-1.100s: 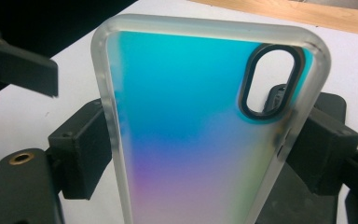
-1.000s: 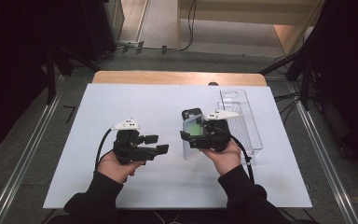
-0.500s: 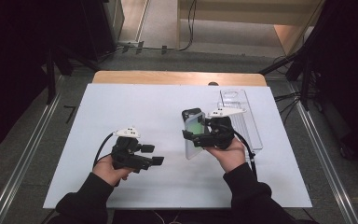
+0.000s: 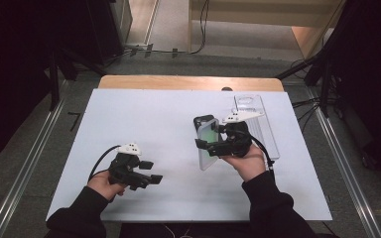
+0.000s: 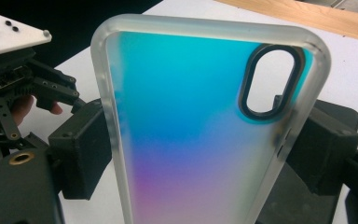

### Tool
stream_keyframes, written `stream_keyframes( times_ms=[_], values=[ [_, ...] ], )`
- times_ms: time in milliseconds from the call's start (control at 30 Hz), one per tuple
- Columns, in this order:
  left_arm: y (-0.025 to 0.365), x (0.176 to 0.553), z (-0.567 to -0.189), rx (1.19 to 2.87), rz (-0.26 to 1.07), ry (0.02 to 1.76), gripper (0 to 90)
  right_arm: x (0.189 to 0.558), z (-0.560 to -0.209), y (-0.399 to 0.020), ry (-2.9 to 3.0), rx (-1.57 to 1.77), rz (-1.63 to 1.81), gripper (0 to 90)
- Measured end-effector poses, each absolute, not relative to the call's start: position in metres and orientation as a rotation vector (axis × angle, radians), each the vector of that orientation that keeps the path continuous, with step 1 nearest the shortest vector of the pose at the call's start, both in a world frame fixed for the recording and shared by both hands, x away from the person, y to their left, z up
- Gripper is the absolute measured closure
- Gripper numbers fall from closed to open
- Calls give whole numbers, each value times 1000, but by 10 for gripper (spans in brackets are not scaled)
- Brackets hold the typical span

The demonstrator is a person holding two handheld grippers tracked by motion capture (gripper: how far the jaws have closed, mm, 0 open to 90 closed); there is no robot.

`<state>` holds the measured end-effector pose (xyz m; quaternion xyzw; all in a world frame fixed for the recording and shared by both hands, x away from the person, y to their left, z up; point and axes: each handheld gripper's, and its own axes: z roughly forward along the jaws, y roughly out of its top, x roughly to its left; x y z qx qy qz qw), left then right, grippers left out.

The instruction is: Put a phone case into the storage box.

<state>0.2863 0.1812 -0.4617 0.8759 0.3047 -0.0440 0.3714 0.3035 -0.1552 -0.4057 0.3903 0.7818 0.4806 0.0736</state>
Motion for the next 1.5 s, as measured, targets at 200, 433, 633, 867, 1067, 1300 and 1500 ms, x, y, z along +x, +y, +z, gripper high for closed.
stream_keyframes(
  times_ms=[200,433,633,867,1067,1300,1500],
  values=[
    [195,286,-464,2258,-73,835,310,303,-397,-157,2353,1146,1426,147],
    [200,283,-463,2244,-58,877,310,306,-380,-169,2312,1142,1433,147],
    [205,278,-461,2226,-57,875,270,311,-364,-187,2264,1163,1446,147],
    [209,273,-462,2213,-57,898,270,316,-354,-202,2221,1183,1449,147],
    [213,271,-462,2198,-54,916,270,320,-347,-217,2180,1217,1445,147],
    [215,271,-461,2193,-47,913,270,322,-344,-231,2131,1253,1440,147],
    [213,272,-461,2193,-55,919,270,323,-345,-245,2063,1312,1417,146]
  ],
)
